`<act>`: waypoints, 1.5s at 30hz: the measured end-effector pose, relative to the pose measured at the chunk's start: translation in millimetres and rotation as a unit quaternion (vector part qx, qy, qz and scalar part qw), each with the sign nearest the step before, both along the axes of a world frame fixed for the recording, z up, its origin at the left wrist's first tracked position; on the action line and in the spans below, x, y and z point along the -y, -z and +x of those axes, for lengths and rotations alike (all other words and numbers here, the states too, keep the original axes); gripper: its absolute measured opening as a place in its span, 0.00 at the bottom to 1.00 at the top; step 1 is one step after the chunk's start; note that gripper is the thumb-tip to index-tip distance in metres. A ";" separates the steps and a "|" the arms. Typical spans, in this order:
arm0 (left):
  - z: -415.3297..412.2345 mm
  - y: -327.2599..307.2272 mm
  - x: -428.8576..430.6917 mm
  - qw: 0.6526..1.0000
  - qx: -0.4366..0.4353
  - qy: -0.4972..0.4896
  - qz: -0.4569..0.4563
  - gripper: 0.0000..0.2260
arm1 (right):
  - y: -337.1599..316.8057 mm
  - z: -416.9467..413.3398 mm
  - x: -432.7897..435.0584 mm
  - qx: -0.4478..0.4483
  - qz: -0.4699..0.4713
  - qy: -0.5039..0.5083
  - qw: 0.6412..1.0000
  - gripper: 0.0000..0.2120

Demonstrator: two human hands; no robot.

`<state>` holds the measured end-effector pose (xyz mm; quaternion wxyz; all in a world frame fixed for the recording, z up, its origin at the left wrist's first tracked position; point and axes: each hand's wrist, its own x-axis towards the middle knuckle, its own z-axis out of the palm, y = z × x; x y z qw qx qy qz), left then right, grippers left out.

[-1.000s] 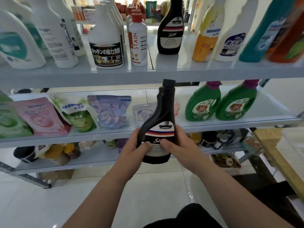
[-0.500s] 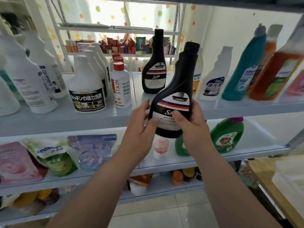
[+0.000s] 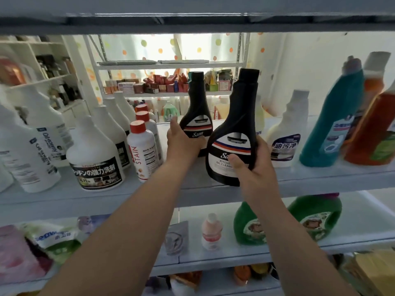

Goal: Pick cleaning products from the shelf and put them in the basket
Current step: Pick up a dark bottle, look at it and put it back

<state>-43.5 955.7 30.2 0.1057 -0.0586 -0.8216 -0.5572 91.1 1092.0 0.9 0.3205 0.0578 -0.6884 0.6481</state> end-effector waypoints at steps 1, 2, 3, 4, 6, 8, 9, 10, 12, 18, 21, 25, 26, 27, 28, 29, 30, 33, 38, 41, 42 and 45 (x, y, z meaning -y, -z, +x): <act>-5.9 1.5 -1.3 1.000 0.010 -0.008 -0.001 0.47 | 0.9 -2.1 -1.2 0.000 0.000 0.000 1.000 0.23; -11.3 4.0 -1.5 1.000 0.014 -0.020 -0.008 0.43 | 1.9 -4.2 -2.4 0.001 -0.002 -0.001 1.000 0.23; -15.6 7.1 -1.4 0.999 0.014 -0.031 -0.018 0.38 | 2.8 -5.7 -3.8 0.001 -0.006 -0.003 1.000 0.23; -18.6 10.3 -1.1 0.999 0.015 -0.036 -0.024 0.33 | 3.9 -7.1 -5.3 0.000 -0.008 -0.004 1.000 0.23; -19.1 16.7 -0.1 0.999 0.025 -0.019 -0.011 0.25 | 5.5 -7.8 -7.5 -0.002 -0.009 0.001 1.000 0.23; -10.8 21.6 1.3 1.000 0.012 0.000 0.017 0.21 | 5.5 -6.9 -8.5 0.000 -0.012 0.008 1.000 0.24; -4.1 23.2 2.5 1.000 -0.001 0.000 0.030 0.21 | 6.0 -6.5 -8.8 0.001 -0.018 0.011 1.000 0.24; 3.3 25.1 4.4 0.999 -0.018 0.000 0.045 0.21 | 7.2 -5.4 -9.1 0.002 -0.026 0.014 1.000 0.24; 22.4 28.2 11.3 0.996 -0.053 -0.004 0.068 0.21 | 8.7 -0.7 -8.8 0.002 -0.040 0.022 0.999 0.24; 93.5 27.0 47.7 0.982 -0.094 0.041 0.157 0.21 | 9.6 13.6 -4.4 0.004 -0.044 0.027 0.999 0.24; 117.0 36.5 67.4 0.973 -0.048 0.072 0.215 0.22 | 5.8 8.1 4.6 0.023 -0.002 0.018 1.000 0.24; 139.3 51.4 89.8 0.971 0.003 0.095 0.219 0.24 | 2.2 -11.3 21.4 0.059 0.054 0.021 0.997 0.23; 143.3 55.6 94.2 0.971 0.010 0.096 0.217 0.25 | 1.4 -16.7 25.1 0.067 0.067 0.024 0.995 0.22; 147.2 60.4 97.9 0.972 0.019 0.095 0.214 0.25 | 0.4 -21.7 28.2 0.075 0.075 0.022 0.994 0.22; 150.9 65.6 101.0 0.972 0.030 0.094 0.212 0.25 | -1.0 -26.0 31.0 0.081 0.078 0.013 0.994 0.21; 154.2 70.6 103.9 0.972 0.041 0.096 0.211 0.25 | -3.0 -29.8 33.5 0.086 0.077 0.002 0.993 0.21; 157.2 75.3 105.9 0.970 0.051 0.099 0.214 0.25 | -5.2 -33.6 35.4 0.090 0.080 -0.007 0.993 0.21; 162.4 85.0 110.0 0.965 0.081 0.102 0.229 0.25 | -8.4 -47.0 36.5 0.114 0.100 -0.018 0.988 0.20; 158.6 89.9 113.5 0.959 0.101 0.110 0.243 0.29 | -10.0 -74.8 32.1 0.157 0.130 -0.044 0.978 0.29; 155.1 90.2 114.8 0.959 0.105 0.107 0.241 0.28 | -12.6 -91.6 25.9 0.171 0.141 -0.063 0.973 0.30; 154.1 90.6 115.5 0.959 0.106 0.105 0.240 0.27 | -13.6 -96.5 24.6 0.175 0.145 -0.066 0.972 0.30; 151.7 90.6 117.3 0.960 0.109 0.097 0.237 0.26 | -16.3 -110.9 23.2 0.188 0.145 -0.063 0.969 0.30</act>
